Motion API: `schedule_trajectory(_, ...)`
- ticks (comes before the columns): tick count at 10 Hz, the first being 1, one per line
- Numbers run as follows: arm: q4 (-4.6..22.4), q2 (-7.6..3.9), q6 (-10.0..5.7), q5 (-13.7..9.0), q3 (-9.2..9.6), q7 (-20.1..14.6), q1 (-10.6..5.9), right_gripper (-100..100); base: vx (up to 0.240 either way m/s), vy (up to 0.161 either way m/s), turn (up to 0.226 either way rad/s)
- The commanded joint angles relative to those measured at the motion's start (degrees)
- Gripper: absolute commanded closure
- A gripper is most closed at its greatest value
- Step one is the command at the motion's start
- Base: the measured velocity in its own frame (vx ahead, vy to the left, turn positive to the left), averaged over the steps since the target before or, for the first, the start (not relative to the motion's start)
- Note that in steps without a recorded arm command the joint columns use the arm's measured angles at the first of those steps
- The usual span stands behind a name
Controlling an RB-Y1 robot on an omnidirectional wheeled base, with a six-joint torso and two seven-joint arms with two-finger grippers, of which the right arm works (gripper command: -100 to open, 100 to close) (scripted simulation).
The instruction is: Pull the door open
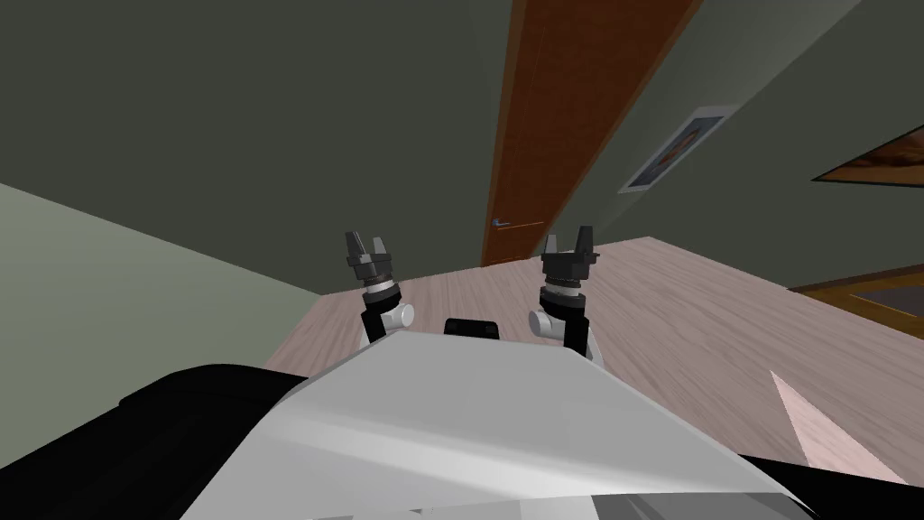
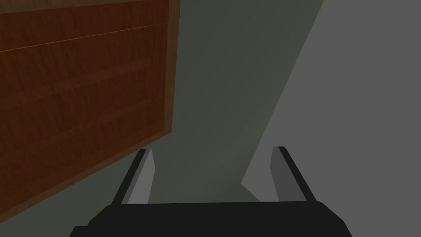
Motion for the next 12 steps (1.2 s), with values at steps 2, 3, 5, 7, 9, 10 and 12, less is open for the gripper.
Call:
schedule_trajectory(2, 2.65, -0.62, -0.75, -0.22, -0.28, -0.35, -0.38, -100, 0.091, -0.018, 0.07)
schedule_trajectory(3, 4.07, -0.94, -1.15, -0.34, -0.43, -0.53, -0.59, -100, 0.138, -0.018, 0.088)
schedule_trajectory(5, 5.96, -1.36, -1.68, -0.5, -0.63, -0.78, -0.86, -100, 0.131, -0.004, 0.046)
schedule_trajectory(7, 7.99, -1.8, -2.25, -0.67, -0.85, -1.05, -1.16, -100, 0.097, -0.015, 0.053)
schedule_trajectory(9, 11.67, -2.59, -3.29, -0.98, -1.24, -1.53, -1.69, -100, 0.103, -0.027, 0.082)
schedule_trajectory(10, 12.95, -2.86, -3.65, -1.09, -1.38, -1.69, -1.87, -100, 0.131, -0.053, 0.12)
schedule_trajectory(12, 15.75, -3.45, -4.44, -1.32, -1.67, -2.06, -2.28, -100, 0.11, -0.023, 0.063)
